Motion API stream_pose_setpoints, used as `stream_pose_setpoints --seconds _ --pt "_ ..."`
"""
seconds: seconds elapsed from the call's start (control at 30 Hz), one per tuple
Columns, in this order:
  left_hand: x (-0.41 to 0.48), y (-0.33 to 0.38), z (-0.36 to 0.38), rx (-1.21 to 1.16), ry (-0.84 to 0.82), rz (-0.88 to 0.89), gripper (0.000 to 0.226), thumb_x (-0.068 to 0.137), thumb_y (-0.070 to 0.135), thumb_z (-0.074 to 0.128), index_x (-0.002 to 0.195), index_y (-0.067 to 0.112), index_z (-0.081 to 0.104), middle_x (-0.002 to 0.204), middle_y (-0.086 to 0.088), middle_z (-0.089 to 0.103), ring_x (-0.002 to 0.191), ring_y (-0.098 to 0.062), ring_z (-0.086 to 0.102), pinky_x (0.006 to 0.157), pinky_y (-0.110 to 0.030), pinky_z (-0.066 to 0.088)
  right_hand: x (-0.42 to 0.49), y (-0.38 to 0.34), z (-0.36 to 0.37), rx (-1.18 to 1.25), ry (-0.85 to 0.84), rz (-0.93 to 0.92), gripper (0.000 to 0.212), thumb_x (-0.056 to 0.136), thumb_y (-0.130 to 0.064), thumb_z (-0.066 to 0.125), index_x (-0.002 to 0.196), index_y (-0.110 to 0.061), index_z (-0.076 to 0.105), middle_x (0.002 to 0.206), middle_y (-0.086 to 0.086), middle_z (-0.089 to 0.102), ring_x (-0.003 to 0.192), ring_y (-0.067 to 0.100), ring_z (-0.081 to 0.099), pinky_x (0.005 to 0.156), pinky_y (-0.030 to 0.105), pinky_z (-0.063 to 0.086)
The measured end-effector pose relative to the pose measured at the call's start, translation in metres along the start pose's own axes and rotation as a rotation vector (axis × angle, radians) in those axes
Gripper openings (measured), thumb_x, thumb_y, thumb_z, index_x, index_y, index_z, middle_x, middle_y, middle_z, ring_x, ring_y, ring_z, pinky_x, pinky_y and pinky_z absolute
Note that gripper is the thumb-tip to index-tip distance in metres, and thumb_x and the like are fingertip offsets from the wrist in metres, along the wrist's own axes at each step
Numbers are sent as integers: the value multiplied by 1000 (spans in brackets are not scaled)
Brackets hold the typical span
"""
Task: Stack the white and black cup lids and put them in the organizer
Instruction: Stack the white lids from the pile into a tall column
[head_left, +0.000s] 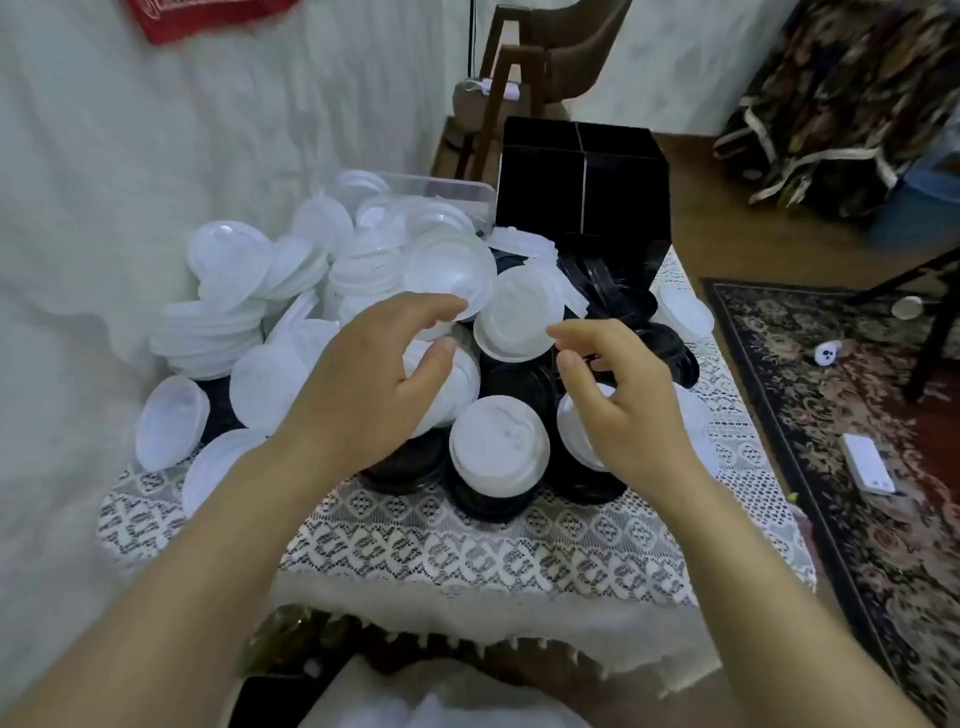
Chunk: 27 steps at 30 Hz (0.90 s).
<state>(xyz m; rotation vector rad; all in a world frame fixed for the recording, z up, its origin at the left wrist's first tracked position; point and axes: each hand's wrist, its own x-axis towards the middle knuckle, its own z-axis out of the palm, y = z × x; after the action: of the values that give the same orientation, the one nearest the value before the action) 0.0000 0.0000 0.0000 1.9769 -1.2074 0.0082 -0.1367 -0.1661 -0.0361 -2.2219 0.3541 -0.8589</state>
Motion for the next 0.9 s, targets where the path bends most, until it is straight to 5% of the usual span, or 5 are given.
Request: stream_pose_setpoints --seconds 0.1,0.23,0.37,0.63,0.9 --pt "-17 13 -4 -14 7 -37 38 92 32 47 127 22 58 116 20 55 109 6 46 89 -1 31 -15 -13 -6 6 12 45 29 94 -24 48 117 -17 64 103 -15 59 101 -6 53 85 5 36" --pt "-45 27 -7 -14 -25 -95 31 98 21 52 128 25 57 121 17 56 113 -1 48 93 -19 36 -40 -26 -12 -23 -20 127 25 98 -18 53 122 -18 62 106 -14 58 99 -8 51 83 3 34" --pt "-65 28 -6 -33 -7 -153 33 97 19 52 130 21 56 127 9 58 115 -5 50 98 -28 41 -61 -33 -11 -46 -50 203 28 99 -20 52 126 -21 59 116 -7 59 108 4 51 89 21 39" --pt "-80 24 14 -49 40 -253 36 97 14 51 133 18 54 132 5 55 112 -4 48 93 -21 39 -76 -33 13 -170 -128 227 48 94 -25 60 140 -25 45 141 -7 44 131 12 37 104 29 34" --pt "-79 19 42 -37 106 -285 38 95 10 50 132 18 54 129 6 54 114 -5 46 95 -19 36 -67 -26 44 -433 -243 149 72 91 -40 59 153 -29 22 161 2 15 149 18 7 119 47 -3"
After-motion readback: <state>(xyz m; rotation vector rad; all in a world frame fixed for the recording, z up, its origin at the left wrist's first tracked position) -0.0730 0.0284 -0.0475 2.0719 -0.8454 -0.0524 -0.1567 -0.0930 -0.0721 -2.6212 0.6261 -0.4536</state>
